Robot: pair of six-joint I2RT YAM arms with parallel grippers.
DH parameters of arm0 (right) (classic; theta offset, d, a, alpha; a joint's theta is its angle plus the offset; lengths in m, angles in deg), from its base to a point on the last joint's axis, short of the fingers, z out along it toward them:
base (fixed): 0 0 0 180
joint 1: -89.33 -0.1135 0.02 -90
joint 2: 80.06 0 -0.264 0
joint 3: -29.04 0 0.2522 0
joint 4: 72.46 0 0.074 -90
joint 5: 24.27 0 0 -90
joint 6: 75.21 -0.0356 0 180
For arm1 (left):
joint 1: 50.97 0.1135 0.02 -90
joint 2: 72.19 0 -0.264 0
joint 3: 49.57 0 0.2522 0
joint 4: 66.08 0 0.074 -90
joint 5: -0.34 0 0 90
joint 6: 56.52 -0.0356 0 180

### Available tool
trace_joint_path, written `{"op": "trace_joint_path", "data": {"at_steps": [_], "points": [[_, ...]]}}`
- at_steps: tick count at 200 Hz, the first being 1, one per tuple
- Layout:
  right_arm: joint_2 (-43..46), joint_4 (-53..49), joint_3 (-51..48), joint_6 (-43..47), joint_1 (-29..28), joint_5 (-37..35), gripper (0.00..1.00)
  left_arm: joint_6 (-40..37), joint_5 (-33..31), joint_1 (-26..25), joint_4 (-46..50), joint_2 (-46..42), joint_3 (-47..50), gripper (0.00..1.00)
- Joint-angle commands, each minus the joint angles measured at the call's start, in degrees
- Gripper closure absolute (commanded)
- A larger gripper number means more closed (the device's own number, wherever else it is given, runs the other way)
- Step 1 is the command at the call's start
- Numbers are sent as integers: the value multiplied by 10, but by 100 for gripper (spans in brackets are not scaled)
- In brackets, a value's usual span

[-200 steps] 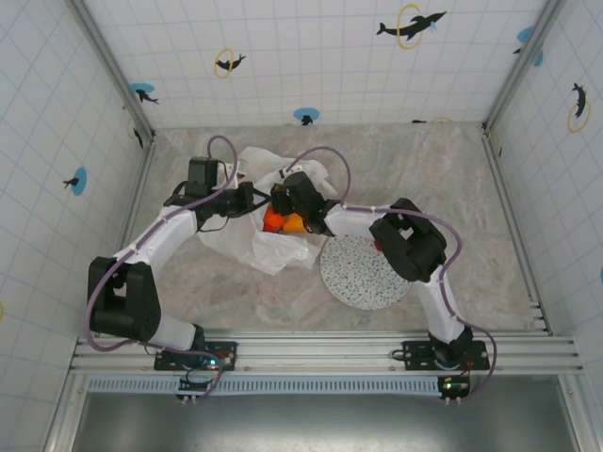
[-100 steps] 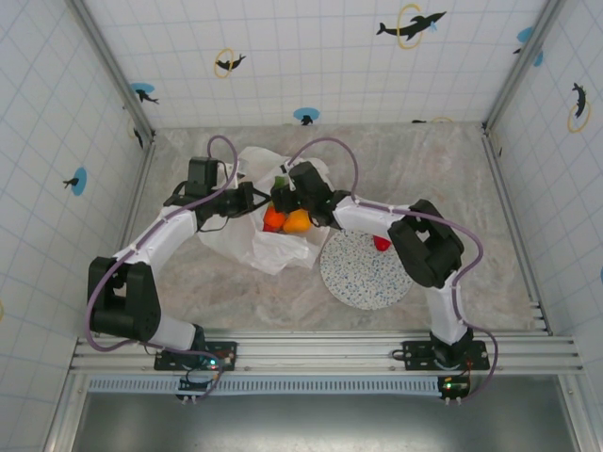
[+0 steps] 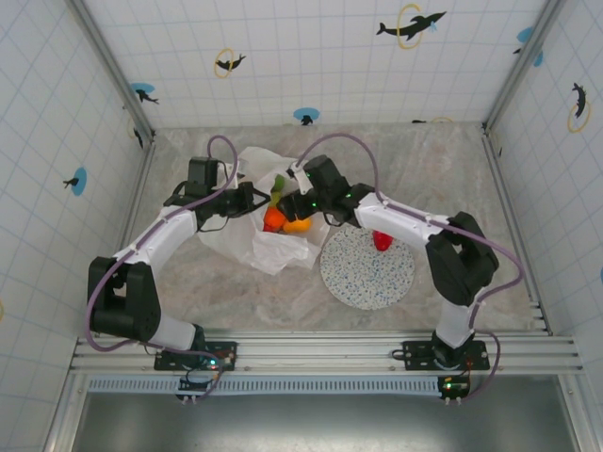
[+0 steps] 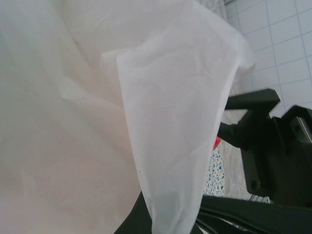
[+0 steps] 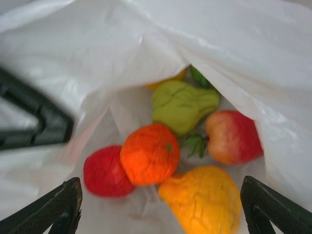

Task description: Place the fruits into the plastic bag

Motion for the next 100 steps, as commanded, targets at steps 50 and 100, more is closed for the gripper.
{"op": "trace_joint_path", "data": {"at_steps": [50,100], "points": [[158,-30,-119,21,42,139,17,-2,9,-4,-7,8,-2,100],[280,-61,-204,13,95,157,17,-3,8,-3,-8,7,-2,100]]}}
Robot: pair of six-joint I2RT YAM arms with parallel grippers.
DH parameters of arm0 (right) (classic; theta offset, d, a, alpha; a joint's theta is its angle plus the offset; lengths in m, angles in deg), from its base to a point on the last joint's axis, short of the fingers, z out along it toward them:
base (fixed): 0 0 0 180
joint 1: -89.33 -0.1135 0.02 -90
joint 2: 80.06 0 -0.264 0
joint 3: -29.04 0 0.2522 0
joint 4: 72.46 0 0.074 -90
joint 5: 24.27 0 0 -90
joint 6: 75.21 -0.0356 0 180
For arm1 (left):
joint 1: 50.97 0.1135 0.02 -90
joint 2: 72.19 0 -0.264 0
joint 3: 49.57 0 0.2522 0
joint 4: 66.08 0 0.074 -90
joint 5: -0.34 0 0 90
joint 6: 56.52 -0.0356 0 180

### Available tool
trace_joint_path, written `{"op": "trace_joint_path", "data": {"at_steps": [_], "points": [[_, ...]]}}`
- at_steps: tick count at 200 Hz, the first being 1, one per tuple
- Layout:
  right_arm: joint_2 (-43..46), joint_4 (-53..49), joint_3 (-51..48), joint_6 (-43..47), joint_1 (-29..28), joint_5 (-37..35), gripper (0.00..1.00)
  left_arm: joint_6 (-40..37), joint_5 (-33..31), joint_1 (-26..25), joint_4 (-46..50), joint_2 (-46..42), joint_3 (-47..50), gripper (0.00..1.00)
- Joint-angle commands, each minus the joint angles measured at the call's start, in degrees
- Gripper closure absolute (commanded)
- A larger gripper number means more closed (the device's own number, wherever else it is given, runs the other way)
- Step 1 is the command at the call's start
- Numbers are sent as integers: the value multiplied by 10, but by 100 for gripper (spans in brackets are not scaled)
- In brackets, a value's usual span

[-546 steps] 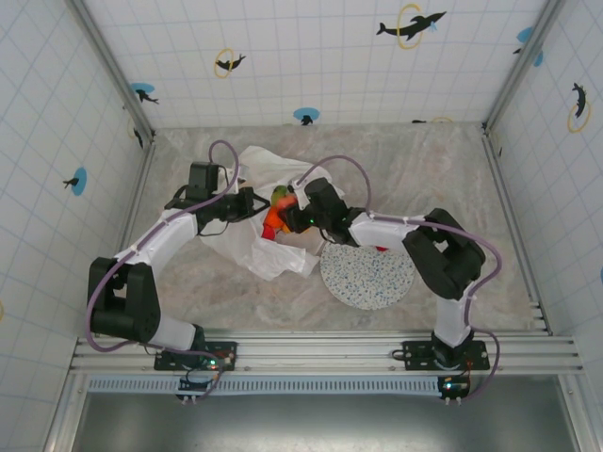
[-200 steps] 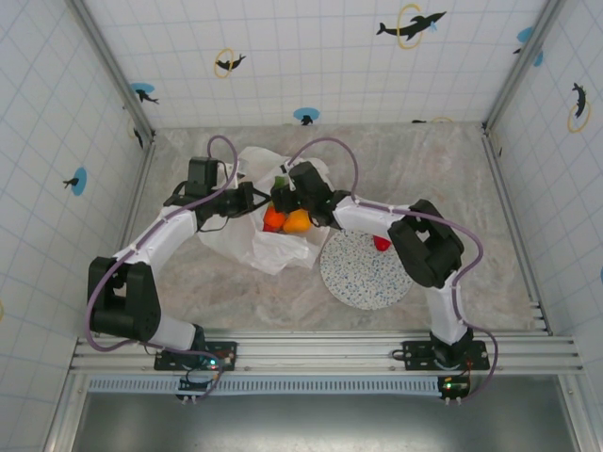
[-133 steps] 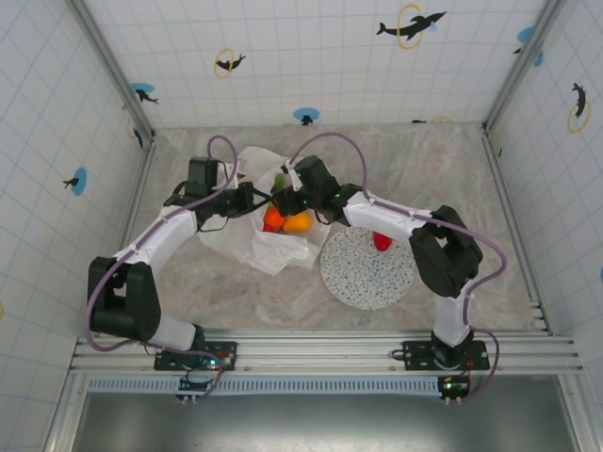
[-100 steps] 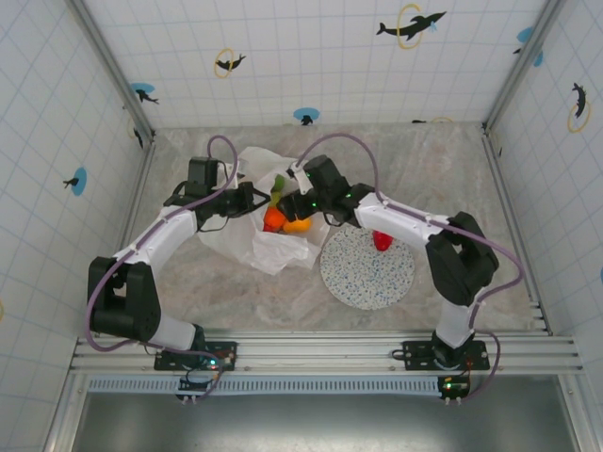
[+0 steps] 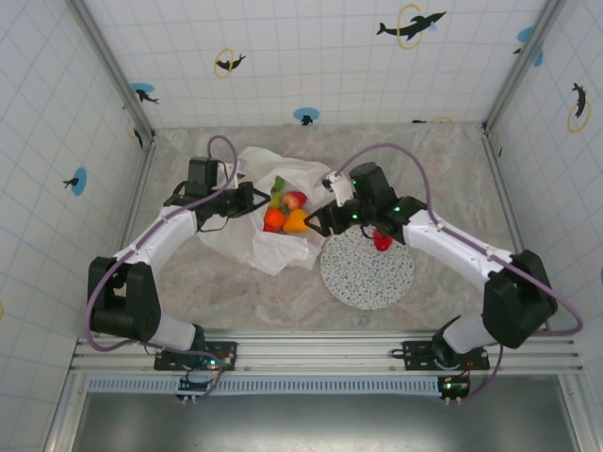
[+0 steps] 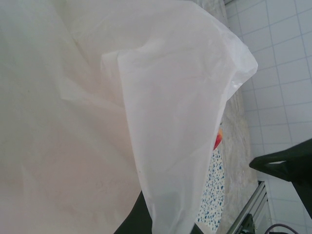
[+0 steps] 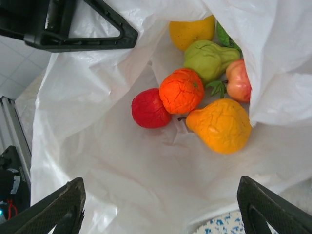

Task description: Place the fruits into the plastic bag

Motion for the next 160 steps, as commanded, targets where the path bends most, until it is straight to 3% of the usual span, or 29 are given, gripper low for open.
{"op": "trace_joint_path", "data": {"at_steps": [1,26,58,67,160], "points": [[69,-27,-40,0,31,8,17,-3,8,-3,-8,7,-2,100],[142,-76,-83,-12,93,-73,14,0,11,-4,-14,7,5,100],[161,-150,-105,-52,135,-287,10,2,11,-4,-19,7,17,100],[150,-162,-106,-58,134,-319,10,2,11,-4,-18,6,18,100],[48,-43,-162,-127,117,-286,13,0,9,-3,-16,5,20,100]]}}
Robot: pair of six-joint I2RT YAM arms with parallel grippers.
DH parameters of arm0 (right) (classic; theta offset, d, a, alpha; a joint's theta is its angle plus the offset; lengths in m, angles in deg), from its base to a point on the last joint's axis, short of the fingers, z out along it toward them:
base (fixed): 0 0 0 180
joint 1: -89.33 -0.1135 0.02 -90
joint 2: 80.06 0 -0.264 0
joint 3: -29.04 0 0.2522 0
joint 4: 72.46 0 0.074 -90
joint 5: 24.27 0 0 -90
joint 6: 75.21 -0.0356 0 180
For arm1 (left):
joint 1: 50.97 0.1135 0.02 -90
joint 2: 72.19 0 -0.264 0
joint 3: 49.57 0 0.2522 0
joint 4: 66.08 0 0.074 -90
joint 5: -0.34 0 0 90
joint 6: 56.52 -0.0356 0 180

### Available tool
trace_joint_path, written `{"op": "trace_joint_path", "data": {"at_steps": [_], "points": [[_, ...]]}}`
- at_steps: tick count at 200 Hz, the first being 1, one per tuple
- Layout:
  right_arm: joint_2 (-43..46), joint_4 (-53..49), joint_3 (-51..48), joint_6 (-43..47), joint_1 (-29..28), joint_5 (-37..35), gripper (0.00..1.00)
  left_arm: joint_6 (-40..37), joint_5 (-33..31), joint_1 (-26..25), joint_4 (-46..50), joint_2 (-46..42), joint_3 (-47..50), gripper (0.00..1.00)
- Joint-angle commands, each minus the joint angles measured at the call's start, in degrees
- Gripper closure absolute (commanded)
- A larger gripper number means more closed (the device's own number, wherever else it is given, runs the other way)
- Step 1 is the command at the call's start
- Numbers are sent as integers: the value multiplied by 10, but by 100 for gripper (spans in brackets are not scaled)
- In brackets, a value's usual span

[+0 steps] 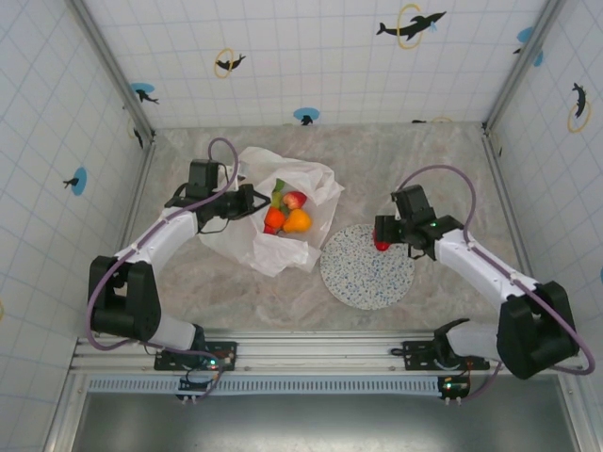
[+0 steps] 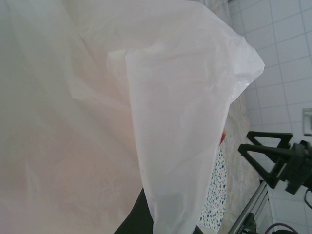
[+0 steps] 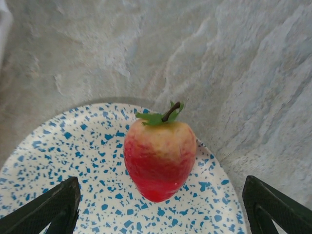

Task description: Place the fruits into the plastic bag

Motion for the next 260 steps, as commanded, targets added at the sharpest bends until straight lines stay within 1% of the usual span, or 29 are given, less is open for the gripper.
{"op": "trace_joint_path", "data": {"at_steps": [1,30,63,100,125,199,260], "points": [[-35,55,-11,-30,-13,0,13,-1,9,-4,-8,3,8,100],[-89,52,12,-33,-24,-27,14,-2,9,-3,-6,3,9,100],[-133,46,32,-34,-39,-75,14,-5,9,-3,-4,2,9,100],[-159,61,39,-34,-46,-72,20,-7,11,-4,-1,2,8,100],[-172,64,45,-31,-48,-76,25,-8,11,-3,0,3,8,100],[-191,70,61,-22,-49,-84,42,-10,10,-4,2,2,9,100],[-145,63,59,-12,-49,-89,47,-11,9,-3,3,3,9,100]]}}
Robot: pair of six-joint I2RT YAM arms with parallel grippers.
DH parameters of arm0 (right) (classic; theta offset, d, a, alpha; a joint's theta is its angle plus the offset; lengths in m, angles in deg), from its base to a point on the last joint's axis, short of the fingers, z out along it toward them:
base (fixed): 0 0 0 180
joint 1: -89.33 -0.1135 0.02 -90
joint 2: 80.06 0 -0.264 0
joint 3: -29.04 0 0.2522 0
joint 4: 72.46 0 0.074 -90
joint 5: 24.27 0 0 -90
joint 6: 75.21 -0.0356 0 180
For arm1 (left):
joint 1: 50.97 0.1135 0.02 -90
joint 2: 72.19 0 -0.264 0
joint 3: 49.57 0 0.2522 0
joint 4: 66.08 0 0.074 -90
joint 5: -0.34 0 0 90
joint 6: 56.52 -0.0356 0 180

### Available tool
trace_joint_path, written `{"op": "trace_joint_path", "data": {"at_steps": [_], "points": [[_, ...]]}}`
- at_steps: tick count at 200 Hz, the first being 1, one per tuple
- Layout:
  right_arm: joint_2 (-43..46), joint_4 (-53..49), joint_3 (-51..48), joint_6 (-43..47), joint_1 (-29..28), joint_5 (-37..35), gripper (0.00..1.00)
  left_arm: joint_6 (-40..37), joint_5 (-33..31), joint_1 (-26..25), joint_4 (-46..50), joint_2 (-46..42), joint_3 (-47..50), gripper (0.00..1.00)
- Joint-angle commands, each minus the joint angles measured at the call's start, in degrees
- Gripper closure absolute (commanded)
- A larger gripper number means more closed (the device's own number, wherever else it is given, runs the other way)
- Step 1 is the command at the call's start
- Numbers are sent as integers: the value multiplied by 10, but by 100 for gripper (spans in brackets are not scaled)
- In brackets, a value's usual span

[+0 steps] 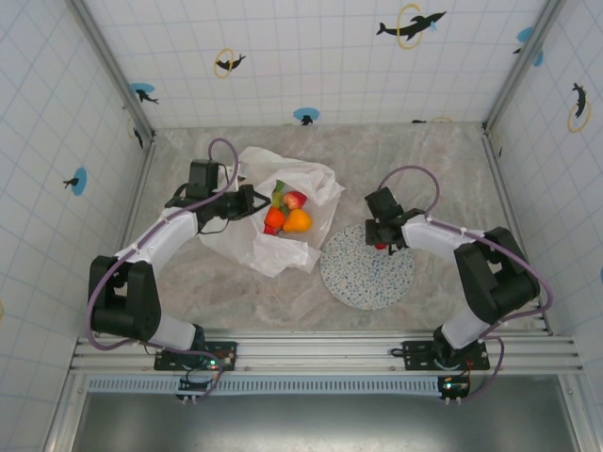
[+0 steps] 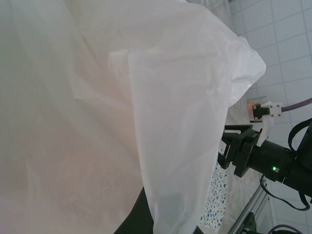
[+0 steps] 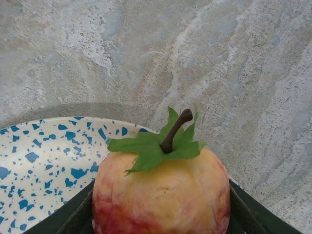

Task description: Place the fruits into the plastic bag

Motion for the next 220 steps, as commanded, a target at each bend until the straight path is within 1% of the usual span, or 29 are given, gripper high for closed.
{"op": "trace_joint_path", "data": {"at_steps": [1,38,58,79,82,112,134,153,154,165,190,201,220], "points": [[36,3,18,6,-4,-12,47,-10,10,-3,3,3,8,100],[94,-10,34,36,-4,-14,47,-10,9,-3,2,1,9,100],[142,3,34,65,-5,4,47,-10,10,-3,2,1,8,100],[184,39,26,78,-8,56,48,-10,10,-4,2,0,8,100],[193,53,23,78,-10,77,48,-10,10,-4,2,-1,9,100],[205,137,7,81,-40,179,49,-9,9,-4,1,-2,5,100],[171,187,16,91,-74,229,49,-7,11,-4,2,-4,2,100],[120,201,44,101,-102,244,49,-5,11,-4,1,-8,0,100],[114,215,48,101,-104,246,49,-4,11,-4,1,-8,0,100],[79,228,69,102,-118,255,49,-3,12,-4,1,-11,-3,100],[-5,246,122,91,-150,280,50,1,13,-4,6,-19,-6,100],[-34,245,142,84,-161,285,50,4,16,-4,6,-23,-6,100],[-74,256,164,60,-173,318,51,7,19,-6,6,-31,-6,100]]}}
